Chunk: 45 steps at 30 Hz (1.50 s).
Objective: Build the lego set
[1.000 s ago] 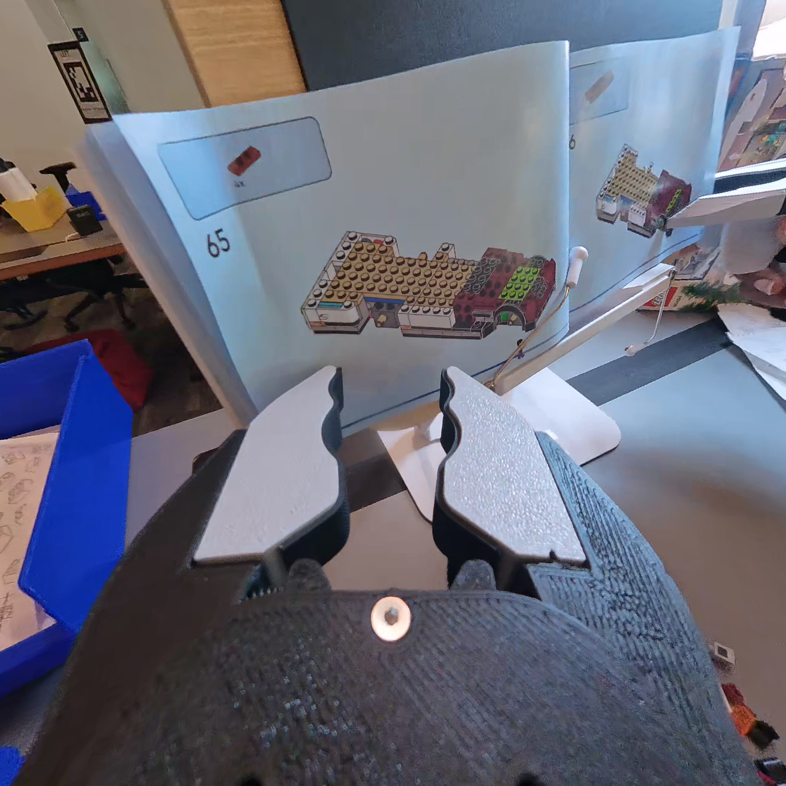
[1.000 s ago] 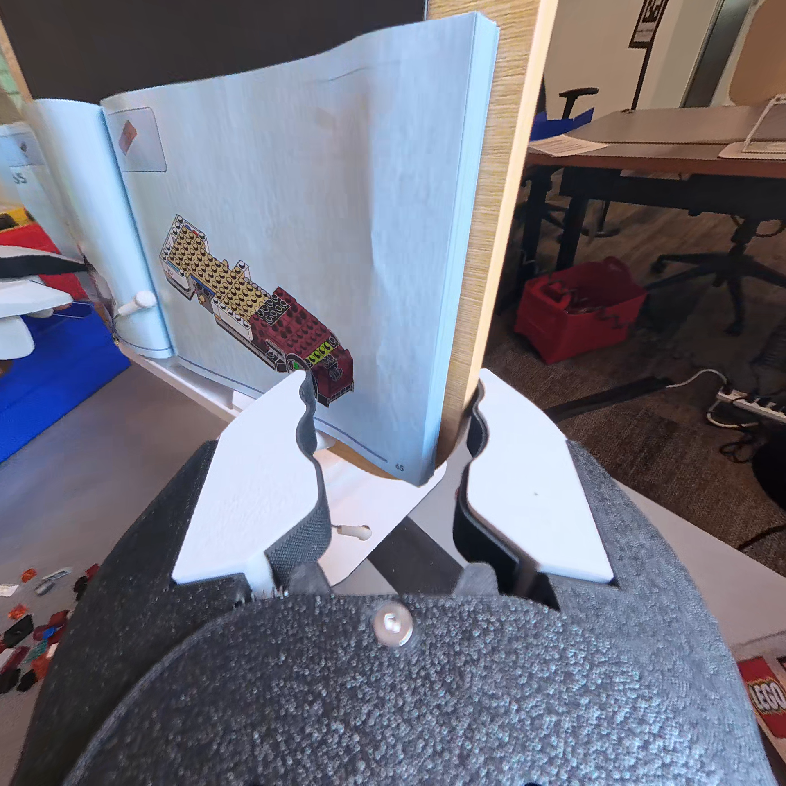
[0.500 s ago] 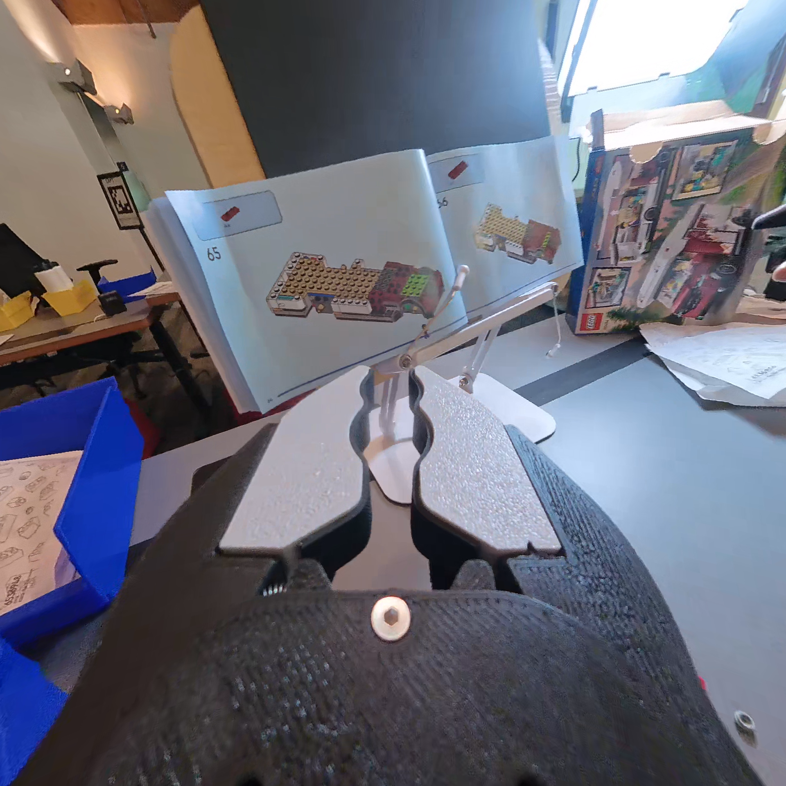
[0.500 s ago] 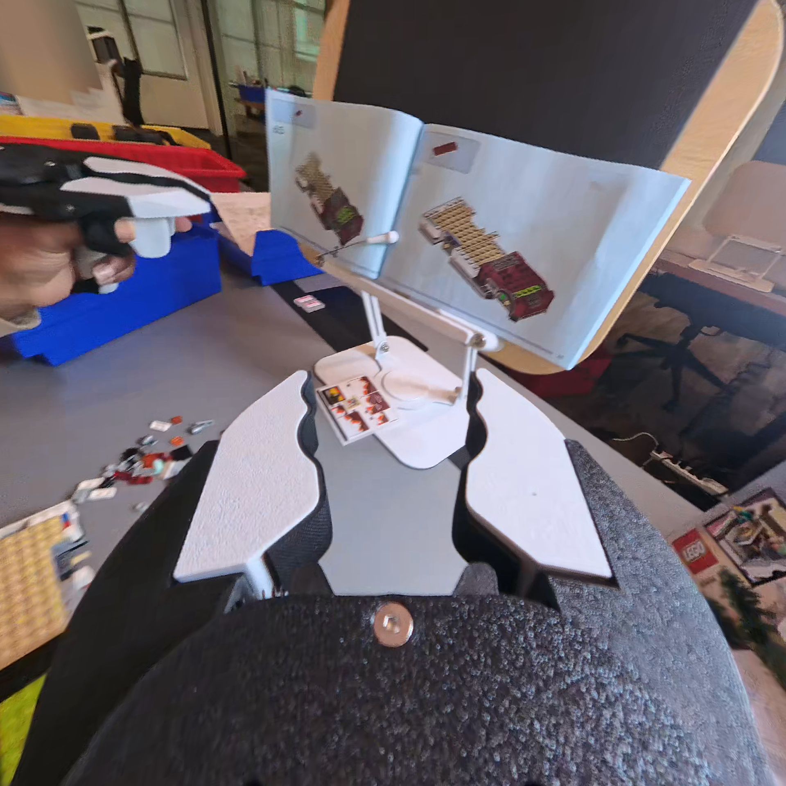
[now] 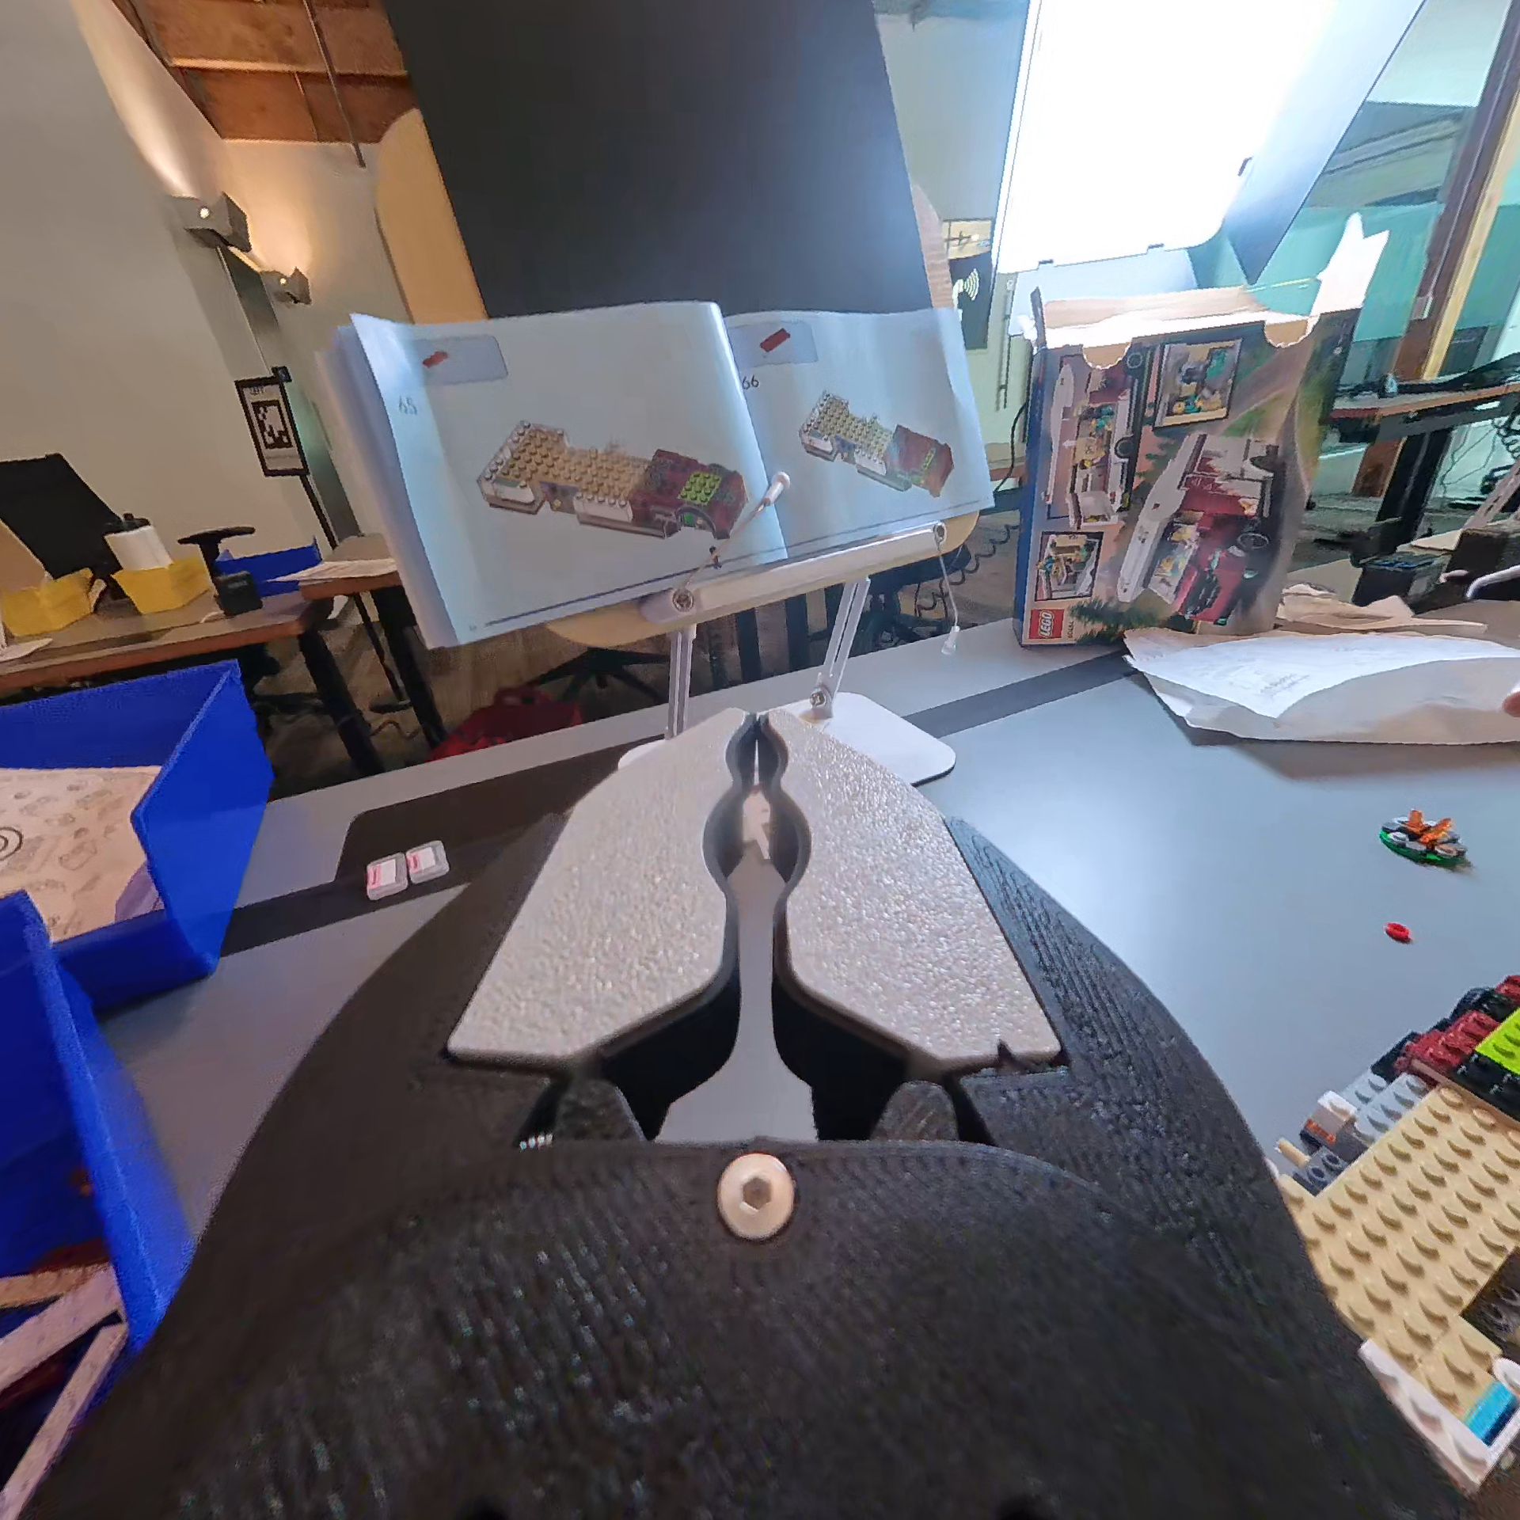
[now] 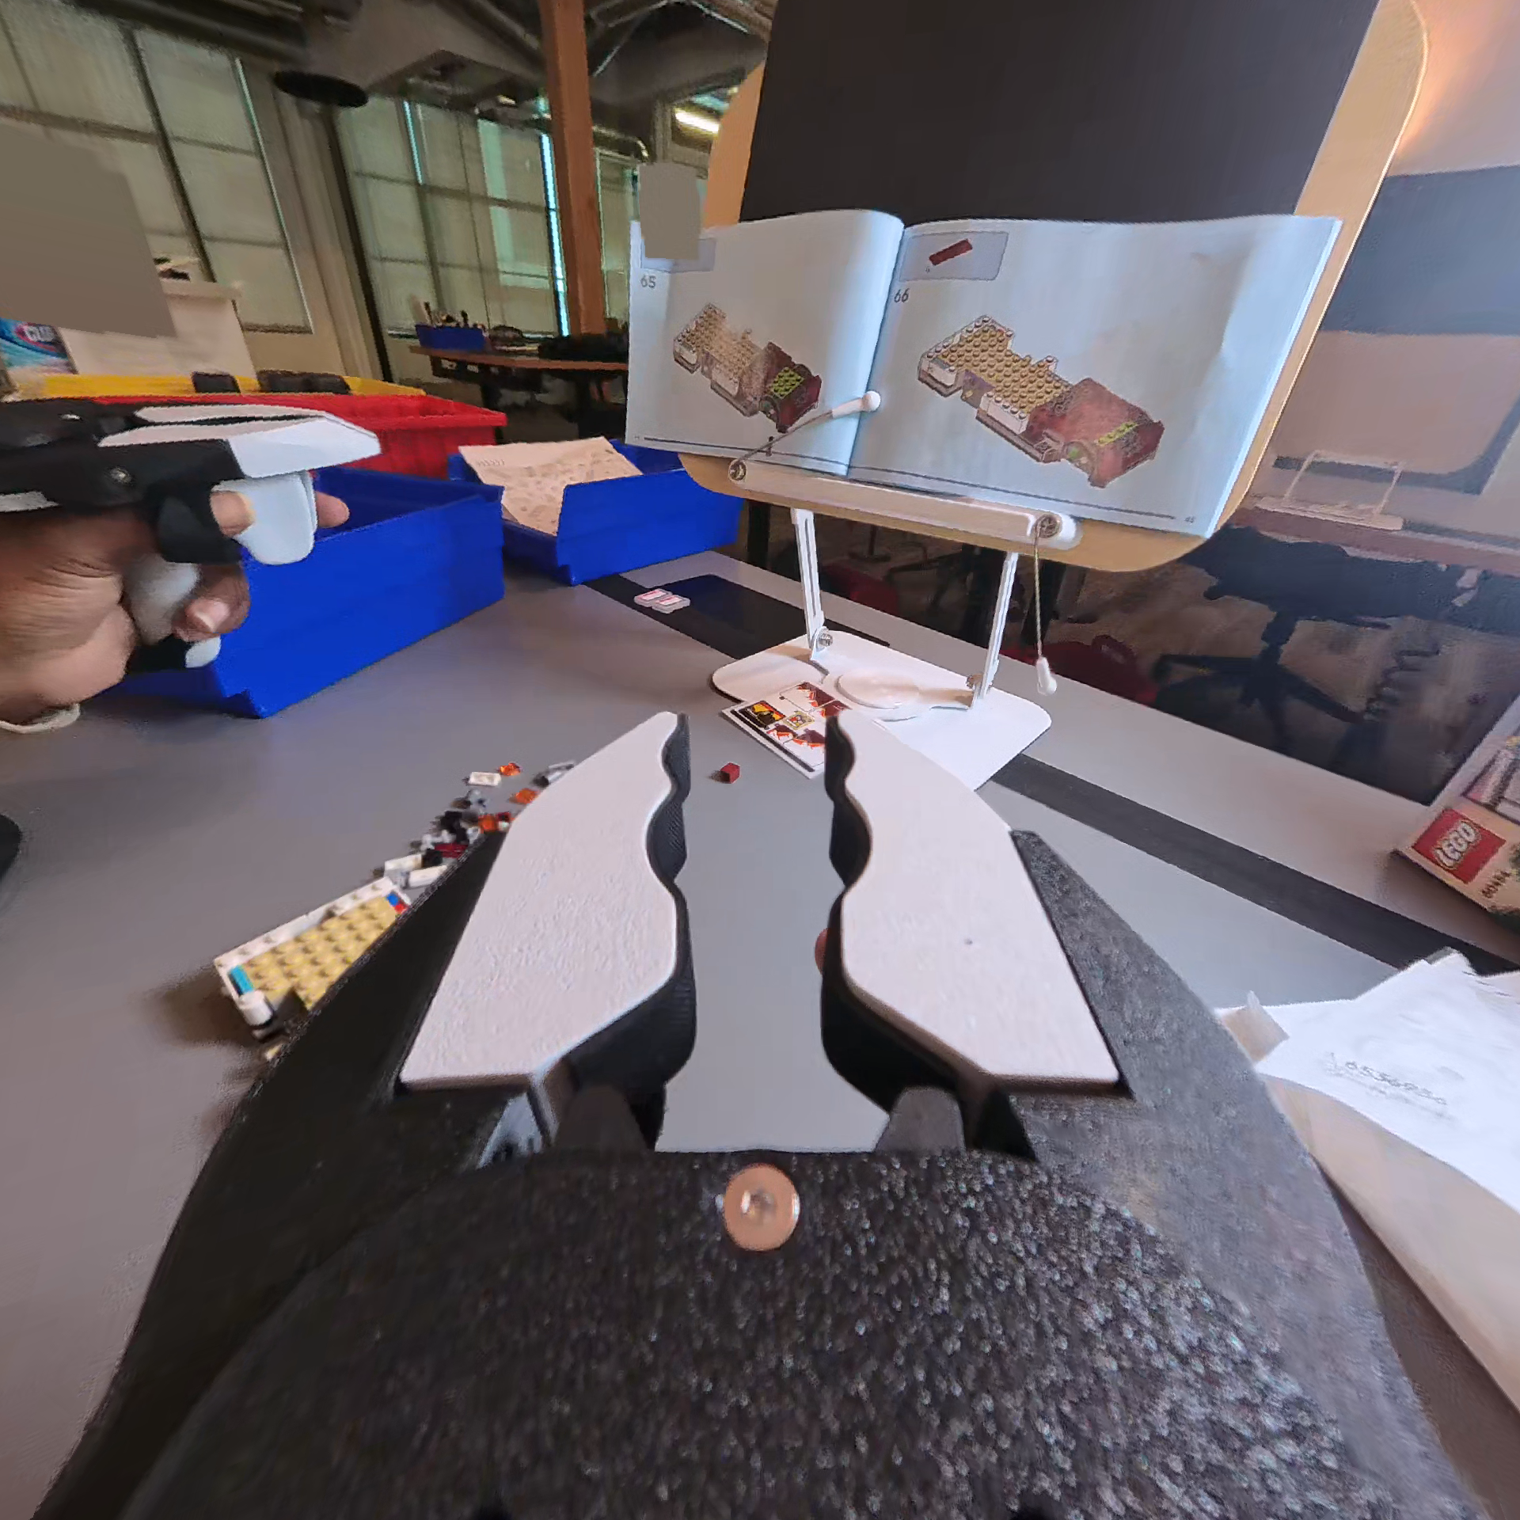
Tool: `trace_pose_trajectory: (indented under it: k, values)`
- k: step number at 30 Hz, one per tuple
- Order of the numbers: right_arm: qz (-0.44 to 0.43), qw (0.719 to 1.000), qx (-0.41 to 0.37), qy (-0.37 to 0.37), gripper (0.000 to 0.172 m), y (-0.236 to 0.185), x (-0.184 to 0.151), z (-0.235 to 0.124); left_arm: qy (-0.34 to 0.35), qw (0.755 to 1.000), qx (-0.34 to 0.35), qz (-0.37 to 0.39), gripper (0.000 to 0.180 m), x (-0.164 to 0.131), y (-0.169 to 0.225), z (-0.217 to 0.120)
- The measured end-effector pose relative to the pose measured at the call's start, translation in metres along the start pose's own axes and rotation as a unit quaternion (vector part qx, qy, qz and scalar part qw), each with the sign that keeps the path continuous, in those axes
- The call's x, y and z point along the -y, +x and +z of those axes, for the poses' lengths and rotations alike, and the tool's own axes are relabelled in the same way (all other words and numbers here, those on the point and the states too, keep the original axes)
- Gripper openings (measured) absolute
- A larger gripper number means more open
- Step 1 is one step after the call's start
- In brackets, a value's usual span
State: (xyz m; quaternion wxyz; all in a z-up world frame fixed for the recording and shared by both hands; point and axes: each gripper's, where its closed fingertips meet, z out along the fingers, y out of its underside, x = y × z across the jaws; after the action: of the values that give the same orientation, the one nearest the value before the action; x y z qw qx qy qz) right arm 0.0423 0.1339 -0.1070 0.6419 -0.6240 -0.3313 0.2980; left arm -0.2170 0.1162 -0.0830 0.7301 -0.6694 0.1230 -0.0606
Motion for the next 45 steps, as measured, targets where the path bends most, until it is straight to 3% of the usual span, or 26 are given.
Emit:
trace_pose_trajectory:
  k: [5, 14, 20, 45]
  values:
    - [0.002, 1.000, -0.007, 0.016, 0.020, 0.008, -0.010, 0.000, -0.014, 1.000, 0.027, -0.006, 0.000, -0.006, -0.024, 0.018]
    - [-0.008, 1.000, -0.012, 0.021, 0.008, 0.013, -0.019, -0.001, 0.011, 0.994, 0.110, -0.009, 0.009, 0.048, -0.097, 0.114]
    - [-0.016, 1.000, -0.007, 0.019, 0.006, 0.015, -0.020, -0.002, 0.005, 0.991, 0.137, 0.003, 0.010, 0.061, -0.124, 0.156]
    - [-0.001, 1.000, -0.007, 0.002, 0.006, 0.018, -0.032, 0.001, 0.002, 0.991, 0.132, 0.031, 0.010, 0.052, -0.124, 0.155]
